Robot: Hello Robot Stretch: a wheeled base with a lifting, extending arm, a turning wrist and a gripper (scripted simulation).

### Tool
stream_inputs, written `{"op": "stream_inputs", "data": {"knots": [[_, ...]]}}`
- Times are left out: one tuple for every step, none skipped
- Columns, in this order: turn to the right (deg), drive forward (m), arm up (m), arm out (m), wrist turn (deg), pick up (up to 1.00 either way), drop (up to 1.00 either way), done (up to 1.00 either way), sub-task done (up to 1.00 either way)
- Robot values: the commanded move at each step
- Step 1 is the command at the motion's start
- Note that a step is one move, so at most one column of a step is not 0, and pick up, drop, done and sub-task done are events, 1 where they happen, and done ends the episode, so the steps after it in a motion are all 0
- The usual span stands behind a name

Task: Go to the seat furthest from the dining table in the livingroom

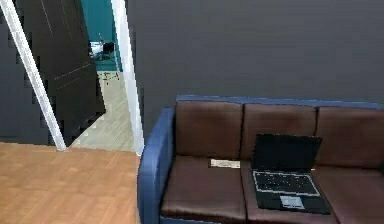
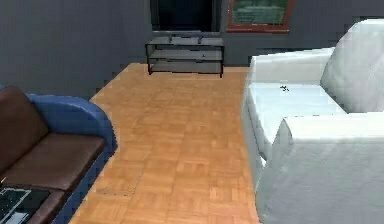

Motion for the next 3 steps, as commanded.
{"op": "stream_inputs", "data": {"knots": [[-45.0,0.0,0.0,0.0,0.0,0.0,0.0,0.0,0.0],[-39.0,0.0,0.0,0.0,0.0,0.0,0.0,0.0,0.0],[0.0,1.0,0.0,0.0,0.0,0.0,0.0,0.0,0.0]]}}
